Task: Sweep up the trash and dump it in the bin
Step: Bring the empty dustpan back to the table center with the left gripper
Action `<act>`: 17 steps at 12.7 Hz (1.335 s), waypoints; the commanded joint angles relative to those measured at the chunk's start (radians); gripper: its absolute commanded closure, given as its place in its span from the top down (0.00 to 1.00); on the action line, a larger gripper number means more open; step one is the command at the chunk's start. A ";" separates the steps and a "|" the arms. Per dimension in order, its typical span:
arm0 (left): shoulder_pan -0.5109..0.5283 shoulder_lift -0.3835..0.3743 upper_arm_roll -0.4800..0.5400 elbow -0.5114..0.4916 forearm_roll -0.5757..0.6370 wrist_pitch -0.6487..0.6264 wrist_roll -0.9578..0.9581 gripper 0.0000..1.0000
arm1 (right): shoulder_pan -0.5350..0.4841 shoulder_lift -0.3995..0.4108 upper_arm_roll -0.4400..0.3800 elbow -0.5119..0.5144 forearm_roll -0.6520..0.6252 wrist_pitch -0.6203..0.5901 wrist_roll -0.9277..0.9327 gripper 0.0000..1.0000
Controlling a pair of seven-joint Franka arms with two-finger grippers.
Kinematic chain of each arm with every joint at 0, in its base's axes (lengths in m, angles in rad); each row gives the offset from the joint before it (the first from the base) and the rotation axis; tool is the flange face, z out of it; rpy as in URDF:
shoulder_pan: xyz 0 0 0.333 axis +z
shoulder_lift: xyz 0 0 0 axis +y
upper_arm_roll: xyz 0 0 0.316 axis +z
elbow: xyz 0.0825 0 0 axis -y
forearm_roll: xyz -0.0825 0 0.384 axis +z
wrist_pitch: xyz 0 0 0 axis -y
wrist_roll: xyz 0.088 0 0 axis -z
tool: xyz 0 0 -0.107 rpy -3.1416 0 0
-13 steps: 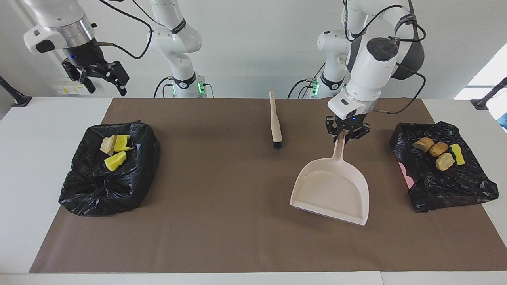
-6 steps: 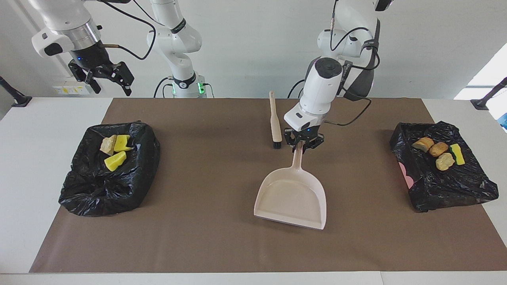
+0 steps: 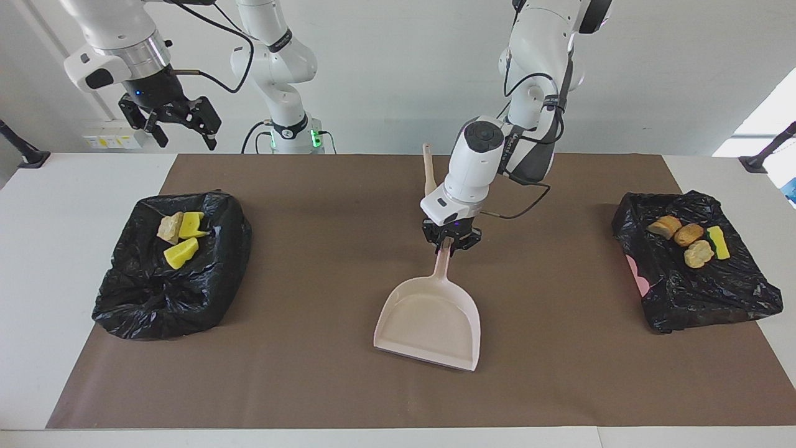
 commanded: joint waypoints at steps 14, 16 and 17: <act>0.003 -0.048 0.044 -0.009 -0.012 -0.078 -0.162 1.00 | -0.039 -0.032 0.018 -0.018 0.018 0.003 0.009 1.00; 0.049 -0.081 0.047 -0.010 -0.007 -0.147 -0.162 1.00 | -0.037 -0.034 0.018 -0.018 0.018 0.003 0.009 1.00; 0.086 -0.100 0.046 -0.010 -0.005 -0.195 -0.156 1.00 | -0.037 -0.032 0.018 -0.018 0.016 0.003 0.009 1.00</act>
